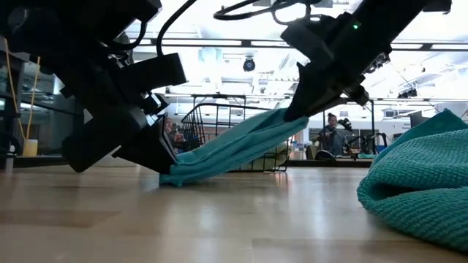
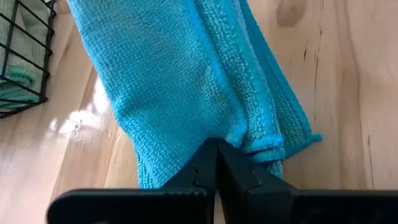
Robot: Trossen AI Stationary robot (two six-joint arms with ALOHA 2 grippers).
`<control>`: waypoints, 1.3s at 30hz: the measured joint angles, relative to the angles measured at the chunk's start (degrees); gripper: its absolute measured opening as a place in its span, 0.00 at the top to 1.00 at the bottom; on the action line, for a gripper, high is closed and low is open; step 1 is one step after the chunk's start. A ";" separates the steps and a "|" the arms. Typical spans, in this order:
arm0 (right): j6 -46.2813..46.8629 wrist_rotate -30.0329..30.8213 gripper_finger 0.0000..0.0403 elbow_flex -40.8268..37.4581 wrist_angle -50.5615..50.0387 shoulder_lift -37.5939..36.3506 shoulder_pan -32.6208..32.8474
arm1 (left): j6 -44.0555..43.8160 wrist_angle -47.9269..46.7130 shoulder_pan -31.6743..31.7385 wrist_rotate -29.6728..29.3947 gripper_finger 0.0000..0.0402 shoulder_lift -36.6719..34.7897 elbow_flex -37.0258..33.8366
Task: Fold microfiber towels
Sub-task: Put the left blue microfiber cloth into the black wire basket
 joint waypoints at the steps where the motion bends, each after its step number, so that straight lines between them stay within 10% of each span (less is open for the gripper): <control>1: -1.35 -0.01 1.00 0.00 -0.12 0.00 -0.16 | 0.11 0.40 0.02 0.11 1.00 0.00 -0.02; 29: 0.24 -11.27 0.99 0.09 -10.00 0.00 -0.60 | 3.76 7.15 -0.13 6.73 1.00 0.31 -0.04; 39: 2.91 -16.93 0.78 -0.07 -12.55 0.02 -0.99 | 3.74 7.50 -0.17 6.97 1.00 0.26 -0.07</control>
